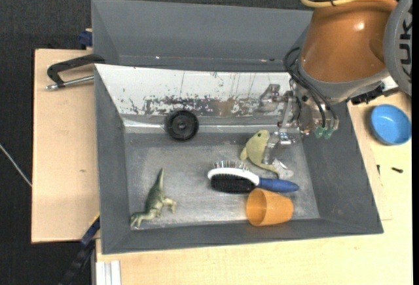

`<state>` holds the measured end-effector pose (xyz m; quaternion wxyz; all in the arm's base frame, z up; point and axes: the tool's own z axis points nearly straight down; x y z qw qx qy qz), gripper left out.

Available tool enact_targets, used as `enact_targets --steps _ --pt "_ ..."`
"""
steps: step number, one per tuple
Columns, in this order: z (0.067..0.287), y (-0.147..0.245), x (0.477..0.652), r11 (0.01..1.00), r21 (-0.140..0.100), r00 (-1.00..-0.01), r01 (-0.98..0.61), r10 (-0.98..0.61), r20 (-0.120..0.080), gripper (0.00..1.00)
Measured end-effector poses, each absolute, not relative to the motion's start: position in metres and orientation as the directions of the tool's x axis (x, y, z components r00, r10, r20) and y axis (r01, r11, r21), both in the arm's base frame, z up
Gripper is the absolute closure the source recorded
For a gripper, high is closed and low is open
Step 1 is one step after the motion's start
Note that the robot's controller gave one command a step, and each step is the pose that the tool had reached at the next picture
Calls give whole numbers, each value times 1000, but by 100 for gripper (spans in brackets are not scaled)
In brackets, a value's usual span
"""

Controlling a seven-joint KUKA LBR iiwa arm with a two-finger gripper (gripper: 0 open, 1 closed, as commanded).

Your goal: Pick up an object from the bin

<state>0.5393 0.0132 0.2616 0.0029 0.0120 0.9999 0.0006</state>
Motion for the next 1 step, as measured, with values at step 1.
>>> enact_targets --steps 1 --pt "90 -50 580 999 -2 -999 -40 -40 -25 0"
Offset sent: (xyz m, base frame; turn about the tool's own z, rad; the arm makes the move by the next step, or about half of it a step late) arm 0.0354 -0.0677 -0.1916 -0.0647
